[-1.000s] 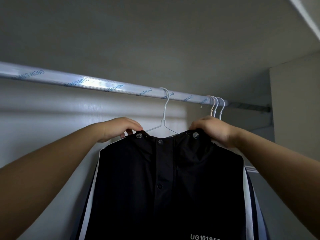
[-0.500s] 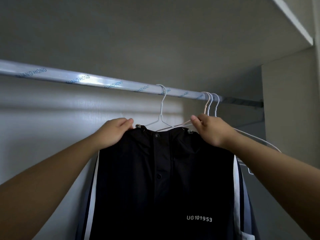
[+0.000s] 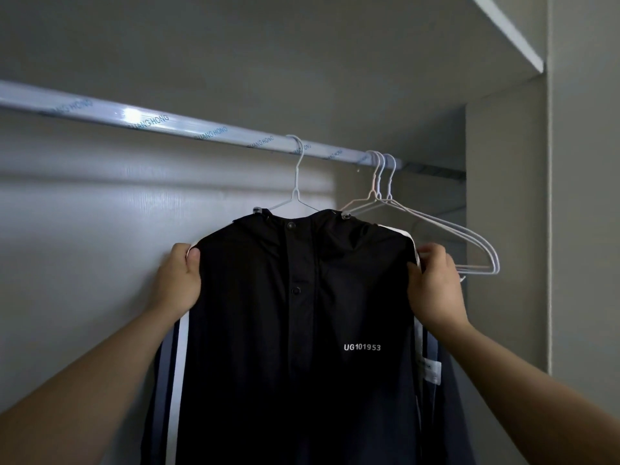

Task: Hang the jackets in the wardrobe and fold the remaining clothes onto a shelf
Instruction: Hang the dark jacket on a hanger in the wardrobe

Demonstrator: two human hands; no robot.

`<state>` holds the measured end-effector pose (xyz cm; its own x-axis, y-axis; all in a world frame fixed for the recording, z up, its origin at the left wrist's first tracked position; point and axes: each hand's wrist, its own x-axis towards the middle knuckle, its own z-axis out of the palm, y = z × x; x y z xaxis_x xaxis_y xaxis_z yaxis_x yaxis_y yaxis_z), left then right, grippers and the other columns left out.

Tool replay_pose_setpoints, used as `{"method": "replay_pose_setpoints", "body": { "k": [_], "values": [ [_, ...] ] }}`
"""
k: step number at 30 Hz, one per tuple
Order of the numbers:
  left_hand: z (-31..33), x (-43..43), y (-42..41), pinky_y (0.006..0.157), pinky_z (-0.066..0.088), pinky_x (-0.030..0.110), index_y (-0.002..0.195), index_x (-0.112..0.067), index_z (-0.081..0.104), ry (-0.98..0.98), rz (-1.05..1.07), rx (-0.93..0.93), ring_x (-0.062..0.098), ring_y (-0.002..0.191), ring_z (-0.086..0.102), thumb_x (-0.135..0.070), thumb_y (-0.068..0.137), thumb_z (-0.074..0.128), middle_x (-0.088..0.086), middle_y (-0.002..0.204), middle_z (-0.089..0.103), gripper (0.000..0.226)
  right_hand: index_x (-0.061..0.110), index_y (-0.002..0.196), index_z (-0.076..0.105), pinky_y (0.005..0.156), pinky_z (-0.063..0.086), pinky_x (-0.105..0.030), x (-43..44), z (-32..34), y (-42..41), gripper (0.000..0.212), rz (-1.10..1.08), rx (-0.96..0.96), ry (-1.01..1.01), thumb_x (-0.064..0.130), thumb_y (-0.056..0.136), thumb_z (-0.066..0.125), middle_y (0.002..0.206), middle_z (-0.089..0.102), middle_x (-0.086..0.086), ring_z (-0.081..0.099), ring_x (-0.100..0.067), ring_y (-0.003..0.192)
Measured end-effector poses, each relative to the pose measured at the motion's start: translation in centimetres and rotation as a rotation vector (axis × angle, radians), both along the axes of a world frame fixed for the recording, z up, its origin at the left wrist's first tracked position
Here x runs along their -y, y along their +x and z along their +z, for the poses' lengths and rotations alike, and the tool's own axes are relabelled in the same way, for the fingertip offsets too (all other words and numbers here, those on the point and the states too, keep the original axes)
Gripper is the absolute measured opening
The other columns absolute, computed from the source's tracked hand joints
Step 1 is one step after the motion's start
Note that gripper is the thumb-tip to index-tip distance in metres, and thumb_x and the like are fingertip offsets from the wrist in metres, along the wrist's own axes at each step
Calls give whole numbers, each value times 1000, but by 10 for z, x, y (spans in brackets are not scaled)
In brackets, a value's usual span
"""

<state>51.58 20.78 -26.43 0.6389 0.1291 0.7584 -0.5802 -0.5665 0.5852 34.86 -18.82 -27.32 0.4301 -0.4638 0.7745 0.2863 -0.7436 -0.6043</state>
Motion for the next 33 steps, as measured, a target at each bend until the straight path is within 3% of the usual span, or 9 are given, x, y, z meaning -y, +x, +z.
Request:
{"method": "replay_pose_setpoints", "body": {
  "k": [3,6,10,16,20,23,27,30,33],
  "values": [
    [2,-9,-4,67,41,33,102,-17,57,19,-6,64,22,78,57,-24,109,36,1,86,61,24,19,103,53,75,40,-37,7,5,-11,17,-132,-73,-101,7,94,46,107,61,-9,53,-28,90],
    [8,-17,-7,65,42,27,94,-17,61,-17,-1,68,22,76,57,-19,109,39,-1,80,61,26,14,109,59,74,46,-39,14,22,-21,28,-256,-117,-182,0,89,46,106,66,-11,60,-36,96],
    [14,-16,-10,65,40,30,88,-15,60,-43,40,32,28,76,57,-15,107,42,2,77,60,26,14,106,59,74,42,-39,14,32,-25,32,-304,-100,-208,-5,83,46,109,62,-11,57,-38,96],
    [9,-14,-21,75,50,37,111,-10,63,62,78,-90,31,82,61,6,95,45,11,87,65,28,11,99,44,71,44,-40,14,28,-17,20,-220,-429,-292,-2,85,47,101,58,-16,54,-36,85],
    [17,-15,-36,86,54,42,110,-9,61,131,109,-233,35,93,62,5,87,49,19,103,68,29,3,107,49,83,51,-42,17,38,-17,19,-197,-605,-283,4,89,48,109,66,-24,63,-42,103],
    [34,4,-53,96,52,45,128,-10,56,181,220,-203,39,109,61,0,84,54,17,120,65,45,3,115,51,87,49,-40,11,51,-19,30,-136,-440,-210,2,84,54,115,64,-23,59,-41,110],
    [67,55,-82,113,38,41,139,-10,56,213,140,153,31,131,51,2,84,51,9,143,57,57,9,131,57,98,48,-42,-16,76,-19,52,-48,-161,-278,0,80,50,127,62,-13,58,-32,117],
    [92,94,-96,116,34,37,140,-9,55,283,-10,299,27,135,47,-9,97,47,8,145,56,44,15,108,66,88,49,-39,-42,91,-17,25,-58,-166,-431,18,94,46,117,65,-11,60,-33,106],
    [115,123,-100,102,42,40,123,-11,60,326,-58,222,34,124,54,-28,108,36,12,124,65,34,16,74,58,76,53,-41,-61,98,-17,28,-86,-321,-590,20,97,43,100,67,-14,61,-35,84]
  ]
}}
